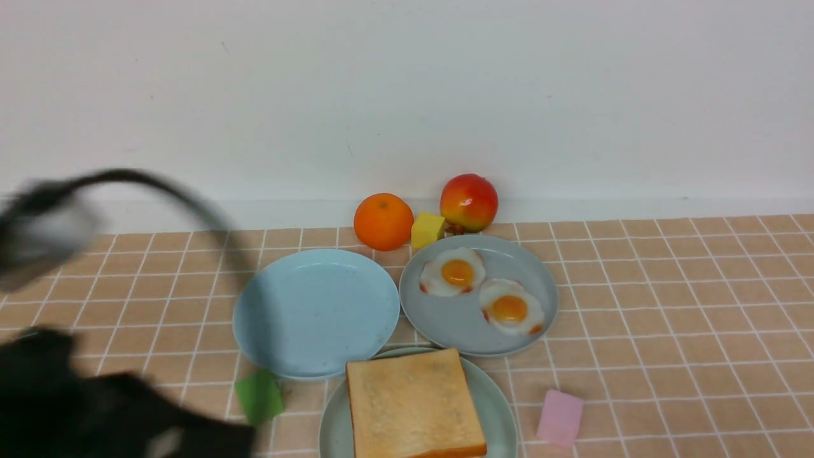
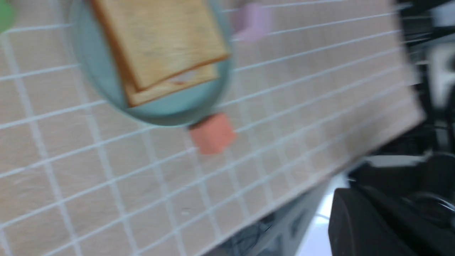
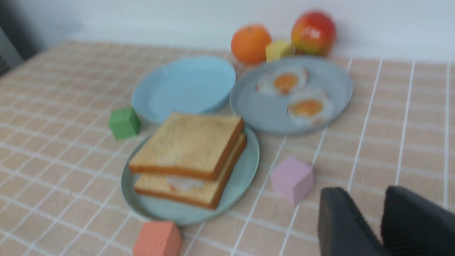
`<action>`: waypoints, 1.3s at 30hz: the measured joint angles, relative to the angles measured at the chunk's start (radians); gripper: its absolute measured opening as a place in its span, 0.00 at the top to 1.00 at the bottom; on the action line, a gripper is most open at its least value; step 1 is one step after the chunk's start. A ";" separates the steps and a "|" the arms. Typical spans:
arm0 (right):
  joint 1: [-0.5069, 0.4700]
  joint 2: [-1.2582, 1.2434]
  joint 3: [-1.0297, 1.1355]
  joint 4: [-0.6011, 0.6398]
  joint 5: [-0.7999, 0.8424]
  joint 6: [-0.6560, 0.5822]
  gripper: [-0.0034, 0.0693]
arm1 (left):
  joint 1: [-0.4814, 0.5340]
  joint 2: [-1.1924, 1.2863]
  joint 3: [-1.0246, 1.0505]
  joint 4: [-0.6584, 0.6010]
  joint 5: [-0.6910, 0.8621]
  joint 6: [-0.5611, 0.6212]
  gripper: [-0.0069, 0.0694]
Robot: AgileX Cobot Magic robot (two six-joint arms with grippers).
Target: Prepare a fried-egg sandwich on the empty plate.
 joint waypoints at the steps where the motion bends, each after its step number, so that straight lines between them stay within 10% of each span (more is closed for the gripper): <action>1: 0.000 -0.009 0.000 -0.005 0.000 0.000 0.75 | 0.000 -0.034 0.004 -0.003 0.003 0.000 0.93; 6: 0.000 -0.021 0.001 -0.027 0.001 0.000 0.96 | 0.000 -0.210 0.063 -0.008 0.012 -0.002 0.93; 27: 0.000 -0.021 0.001 -0.039 0.022 0.000 0.97 | 0.000 -0.352 0.101 0.136 0.054 0.029 0.93; 39: 0.000 -0.021 0.001 -0.039 0.022 0.000 0.96 | 0.214 -0.740 0.606 0.507 -0.500 0.050 0.93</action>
